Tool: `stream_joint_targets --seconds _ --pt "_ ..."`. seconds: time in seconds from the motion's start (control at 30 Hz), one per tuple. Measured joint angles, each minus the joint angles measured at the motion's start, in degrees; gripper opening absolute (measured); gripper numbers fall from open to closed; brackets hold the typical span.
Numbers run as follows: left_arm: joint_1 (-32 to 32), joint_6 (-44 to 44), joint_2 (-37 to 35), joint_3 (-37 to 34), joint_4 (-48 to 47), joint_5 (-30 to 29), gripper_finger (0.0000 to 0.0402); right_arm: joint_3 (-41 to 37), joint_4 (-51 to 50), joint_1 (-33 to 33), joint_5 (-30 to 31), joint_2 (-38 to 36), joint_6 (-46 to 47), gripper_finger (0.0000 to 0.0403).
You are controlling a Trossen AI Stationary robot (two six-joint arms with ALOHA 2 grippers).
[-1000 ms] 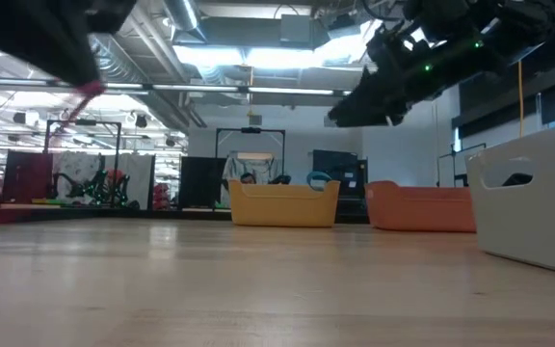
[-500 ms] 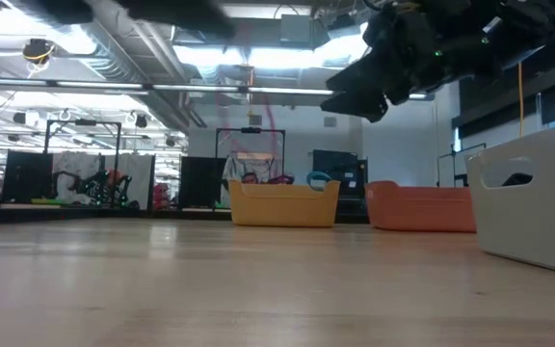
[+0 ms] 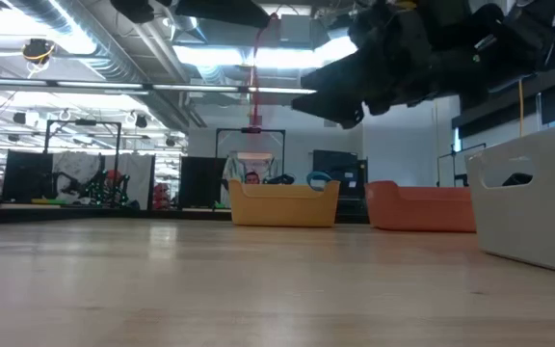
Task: Sort rubber bands into baskets
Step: Put the red rubber band into the orange bin
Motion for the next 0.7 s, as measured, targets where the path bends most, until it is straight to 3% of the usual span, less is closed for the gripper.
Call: stream_joint_targets --seconds 0.23,0.57,0.7 --pt "-0.1 -0.9 0.0 0.0 0.6 0.2 0.0004 5.9 0.2 1.9 -5.3 6.1 1.3 0.0292" --pt "-0.2 -1.3 0.0 0.0 0.9 0.2 0.0004 11.7 -0.5 3.3 -8.2 12.2 1.1 0.0292" --pt "-0.2 -1.4 0.0 0.0 0.8 0.2 0.0002 12.8 -0.4 3.3 -14.3 12.9 1.1 0.0292"
